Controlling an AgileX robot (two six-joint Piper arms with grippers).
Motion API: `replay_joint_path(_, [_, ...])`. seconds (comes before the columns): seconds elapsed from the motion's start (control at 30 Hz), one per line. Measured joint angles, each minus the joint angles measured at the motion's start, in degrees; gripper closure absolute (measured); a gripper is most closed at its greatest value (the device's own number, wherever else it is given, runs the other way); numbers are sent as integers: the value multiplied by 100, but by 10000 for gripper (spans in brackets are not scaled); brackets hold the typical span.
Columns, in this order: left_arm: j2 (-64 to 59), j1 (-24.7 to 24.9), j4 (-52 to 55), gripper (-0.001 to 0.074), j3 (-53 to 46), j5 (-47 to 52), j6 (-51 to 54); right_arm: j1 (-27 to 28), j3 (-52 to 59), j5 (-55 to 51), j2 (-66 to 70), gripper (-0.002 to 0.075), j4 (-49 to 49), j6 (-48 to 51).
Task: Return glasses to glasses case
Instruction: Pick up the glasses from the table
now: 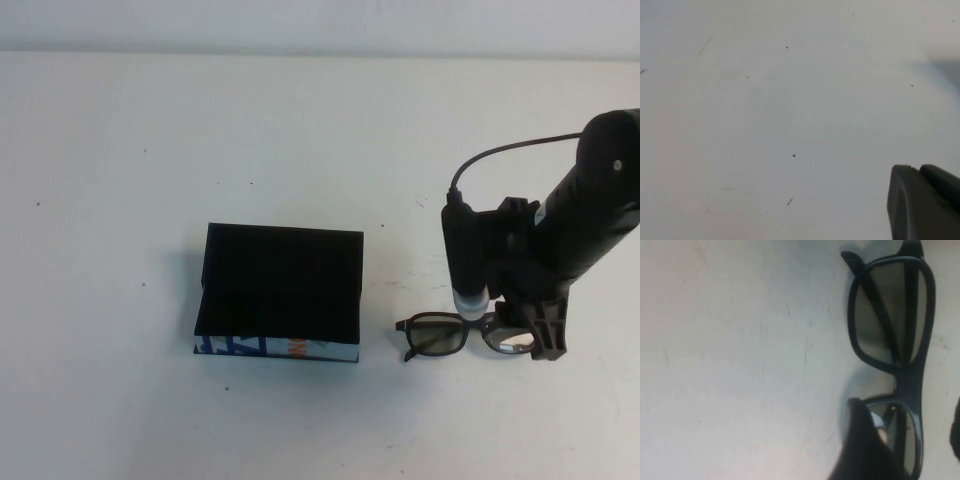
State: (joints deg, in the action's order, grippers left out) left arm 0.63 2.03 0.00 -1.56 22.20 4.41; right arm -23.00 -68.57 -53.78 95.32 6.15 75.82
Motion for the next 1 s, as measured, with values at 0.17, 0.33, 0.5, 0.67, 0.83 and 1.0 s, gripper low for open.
replay_joint_path(0.17, [0, 0, 0, 739, 0, 0, 0, 10, -232, -21, 372, 388, 26, 361])
replay_joint_path(0.33, [0, 0, 0, 739, 0, 0, 0, 10, -487, -169, 674, 388, 26, 429])
replay_joint_path(0.5, [0, 0, 0, 739, 0, 0, 0, 10, -678, -276, 884, 388, 26, 429])
replay_joint_path(0.67, [0, 0, 0, 739, 0, 0, 0, 10, -701, -297, 1064, 388, 4, 429])
replay_joint_path(0.83, [0, 0, 0, 739, 0, 0, 0, 10, -801, -297, 1176, 388, -9, 429])
replay_joint_path(1.0, [0, 0, 0, 739, 0, 0, 0, 10, -920, -301, 1318, 388, -32, 429])
